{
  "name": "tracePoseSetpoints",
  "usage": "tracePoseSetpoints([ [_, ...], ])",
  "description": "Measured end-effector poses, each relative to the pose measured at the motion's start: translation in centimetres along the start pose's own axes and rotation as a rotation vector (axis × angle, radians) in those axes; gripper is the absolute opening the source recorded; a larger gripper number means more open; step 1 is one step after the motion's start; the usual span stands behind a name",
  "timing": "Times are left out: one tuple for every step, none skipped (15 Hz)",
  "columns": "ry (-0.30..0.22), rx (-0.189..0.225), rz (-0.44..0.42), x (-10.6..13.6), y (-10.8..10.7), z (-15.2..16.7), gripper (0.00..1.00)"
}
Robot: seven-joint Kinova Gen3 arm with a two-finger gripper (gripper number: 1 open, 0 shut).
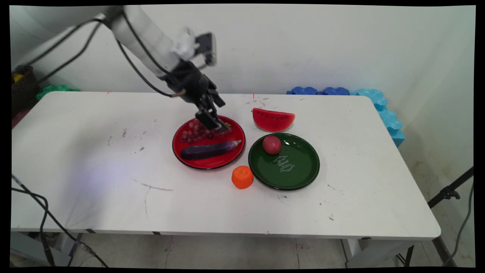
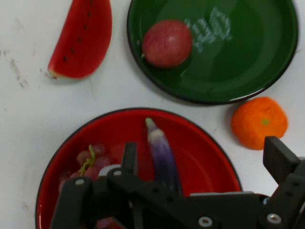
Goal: Pick up the eggplant from the red plate
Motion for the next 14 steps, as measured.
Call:
tracePoseSetpoints([
  [-0.029,0.007,0.001,0.2,-0.2,1.2,1.0],
  [-0.057,0.014,0.0,0.3,-0.3,2.4,1.0],
  [-0.08,0.019,-0.002,0.4,-0.5,3.3,1.0],
  [-0.094,0.023,-0.003,0.4,-0.6,3.9,1.0],
  [-0.114,0.027,-0.007,0.4,-0.7,4.7,1.0],
  [-0.127,0.03,-0.01,0.4,-0.8,5.3,1.0],
  [-0.144,0.032,-0.016,0.3,-0.9,6.0,1.0],
  [-0.155,0.034,-0.02,0.2,-1.0,6.5,1.0],
  [-0.169,0.035,-0.025,0.0,-1.1,7.2,1.0],
  [-0.184,0.036,-0.032,-0.3,-1.1,7.9,1.0],
  [-0.197,0.036,-0.037,-0.5,-1.2,8.5,1.0],
  [-0.209,0.035,-0.041,-0.8,-1.2,9.2,1.0],
  [-0.215,0.034,-0.043,-1.0,-1.2,9.5,1.0],
  [-0.223,0.034,-0.048,-1.3,-1.3,10.0,1.0],
])
